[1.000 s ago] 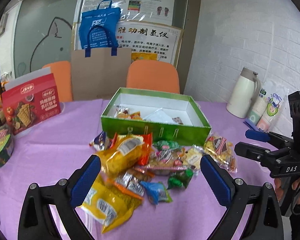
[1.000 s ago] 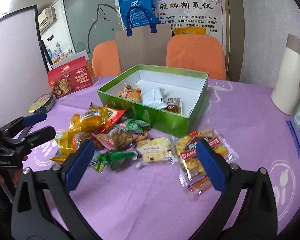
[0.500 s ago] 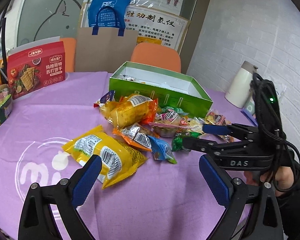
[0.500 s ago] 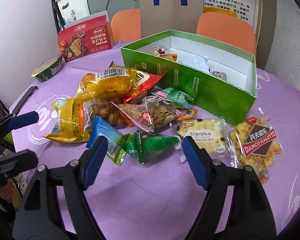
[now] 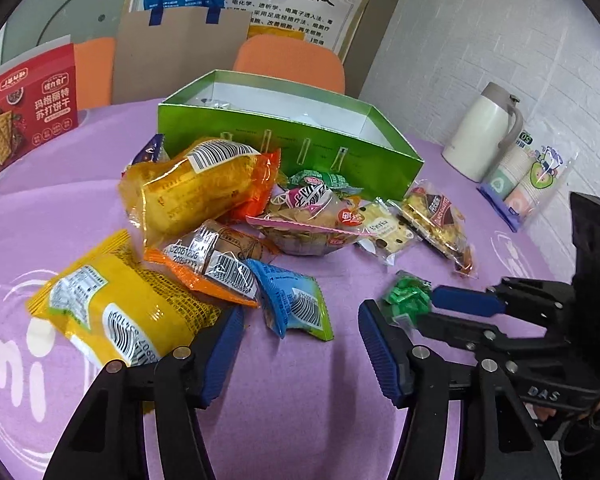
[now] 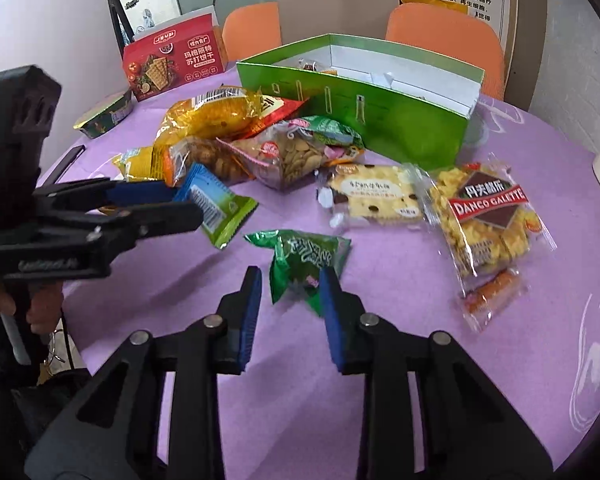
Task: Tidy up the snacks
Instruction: 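Grasp the green packet with right tool while left tool grasps blue packet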
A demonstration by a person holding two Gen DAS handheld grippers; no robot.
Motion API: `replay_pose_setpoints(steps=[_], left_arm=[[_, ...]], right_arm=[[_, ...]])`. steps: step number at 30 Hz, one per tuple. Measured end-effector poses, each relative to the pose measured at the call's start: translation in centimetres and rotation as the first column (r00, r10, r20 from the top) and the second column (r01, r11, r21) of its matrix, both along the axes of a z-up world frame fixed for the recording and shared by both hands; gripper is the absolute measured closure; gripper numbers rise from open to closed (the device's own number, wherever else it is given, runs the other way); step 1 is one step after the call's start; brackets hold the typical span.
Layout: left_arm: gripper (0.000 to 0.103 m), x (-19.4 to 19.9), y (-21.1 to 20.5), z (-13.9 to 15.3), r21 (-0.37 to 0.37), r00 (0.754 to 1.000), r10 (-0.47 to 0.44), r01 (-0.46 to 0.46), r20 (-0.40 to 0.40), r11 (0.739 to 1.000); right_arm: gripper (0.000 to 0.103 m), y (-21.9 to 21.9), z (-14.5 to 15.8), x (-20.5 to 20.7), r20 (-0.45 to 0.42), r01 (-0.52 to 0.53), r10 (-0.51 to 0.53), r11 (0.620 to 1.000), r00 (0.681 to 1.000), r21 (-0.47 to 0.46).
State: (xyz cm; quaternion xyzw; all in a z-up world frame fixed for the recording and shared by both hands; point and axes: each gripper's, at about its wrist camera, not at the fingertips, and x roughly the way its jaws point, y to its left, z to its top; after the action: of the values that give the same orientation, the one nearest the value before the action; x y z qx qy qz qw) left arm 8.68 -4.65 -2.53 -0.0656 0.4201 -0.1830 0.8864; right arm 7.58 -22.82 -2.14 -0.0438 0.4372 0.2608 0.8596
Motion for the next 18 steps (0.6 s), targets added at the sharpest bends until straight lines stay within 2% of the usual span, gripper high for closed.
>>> replay_pose_setpoints(steps=[2, 4, 6, 7, 10, 12, 14, 18], left_arm=[[0.042, 0.5, -0.4, -0.2, 0.019, 1.0, 0.011, -0.011, 0.002, 1.0], [0.042, 0.9, -0.6, -0.1, 0.023, 1.0, 0.019, -0.019, 0.002, 1.0], [0.042, 1.2, -0.8, -0.2, 0.035, 1.0, 0.027, -0.027, 0.002, 0.999], [0.042, 1.3, -0.9, -0.3, 0.045, 1.0, 0.026, -0.026, 0.001, 0.999], [0.039, 1.5, -1.1, -0.5, 0.063, 1.0, 0.027, -0.027, 0.002, 0.998], [0.031, 1.6, -1.1, -0.6, 0.06, 1.0, 0.022, -0.022, 0.001, 0.998], [0.028, 1.7, -1.3, -0.8, 0.063, 1.0, 0.023, -0.023, 0.0, 0.998], [0.025, 1.9, -1.6, -1.0, 0.075, 1.0, 0.01, -0.01, -0.004, 0.997]], right_arm=[[0.071, -0.5, -0.2, -0.4, -0.007, 0.005, -0.005, 1.0, 1.0, 0.007], [0.064, -0.9, -0.1, -0.4, -0.008, 0.01, -0.01, 1.0, 1.0, 0.025], [0.043, -0.9, 0.1, -0.2, 0.005, 0.028, -0.028, 0.999, 1.0, 0.034], [0.041, -0.8, 0.2, 0.0, 0.011, 0.032, -0.032, 0.999, 0.999, 0.037], [0.04, 0.0, 0.3, 0.3, 0.019, 0.015, -0.016, 0.999, 1.0, 0.036], [0.04, 0.5, 0.0, 0.4, 0.02, 0.01, -0.01, 1.0, 1.0, 0.018], [0.04, 0.9, -0.4, 0.6, 0.016, 0.006, -0.006, 1.0, 1.0, 0.004], [0.04, 0.8, -0.6, 0.8, 0.01, 0.01, -0.01, 1.0, 1.0, 0.004]])
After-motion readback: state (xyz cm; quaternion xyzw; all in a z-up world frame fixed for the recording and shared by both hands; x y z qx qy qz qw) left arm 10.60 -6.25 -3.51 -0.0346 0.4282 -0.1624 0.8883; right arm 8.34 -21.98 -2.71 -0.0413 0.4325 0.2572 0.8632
